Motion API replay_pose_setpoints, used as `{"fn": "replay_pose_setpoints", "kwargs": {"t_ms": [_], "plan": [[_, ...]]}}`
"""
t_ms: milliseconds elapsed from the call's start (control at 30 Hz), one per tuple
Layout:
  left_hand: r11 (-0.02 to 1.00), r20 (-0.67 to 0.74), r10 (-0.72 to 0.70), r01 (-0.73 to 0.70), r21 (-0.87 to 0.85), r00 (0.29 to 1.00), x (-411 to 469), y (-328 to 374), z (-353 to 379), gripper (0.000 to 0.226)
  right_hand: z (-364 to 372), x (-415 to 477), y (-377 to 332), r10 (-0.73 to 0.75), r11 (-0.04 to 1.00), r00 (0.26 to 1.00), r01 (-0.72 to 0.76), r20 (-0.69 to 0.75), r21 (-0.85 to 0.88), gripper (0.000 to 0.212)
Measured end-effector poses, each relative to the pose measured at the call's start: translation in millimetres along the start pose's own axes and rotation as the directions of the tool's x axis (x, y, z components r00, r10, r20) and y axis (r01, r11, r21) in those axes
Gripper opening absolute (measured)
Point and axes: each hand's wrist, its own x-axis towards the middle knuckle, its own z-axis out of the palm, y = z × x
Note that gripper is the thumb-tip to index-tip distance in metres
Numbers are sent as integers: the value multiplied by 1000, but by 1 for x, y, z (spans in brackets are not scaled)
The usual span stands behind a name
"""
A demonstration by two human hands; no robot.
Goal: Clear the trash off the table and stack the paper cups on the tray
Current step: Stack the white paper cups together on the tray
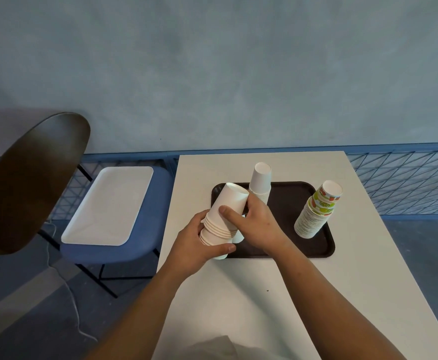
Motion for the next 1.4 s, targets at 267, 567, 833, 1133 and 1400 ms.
{"fn": "replay_pose_setpoints", "kwargs": {"t_ms": [267, 567, 833, 1133, 1400], "plan": [[998, -14, -42, 43, 35, 999, 0, -4, 2, 51, -8, 8, -2, 128, 955, 986, -95, -104, 280, 48], [990, -56, -80, 74, -117, 995, 5, -14, -1, 53, -13, 29, 24, 362, 781, 905, -163, -225, 603, 47], [968, -66, -90, 72, -240, 994, 12, -16, -5, 44, 3, 37, 45, 65, 997, 941, -75, -332, -15, 65], [960, -72, -92, 69, -271, 993, 25, -16, -8, 41, 30, 52, 86, 68, 961, 992, -93, -105, -260, 64], [945, -98, -104, 68, -320, 990, 39, -13, -6, 55, 27, 52, 105, 170, 913, 985, -145, 33, -381, 78]]}}
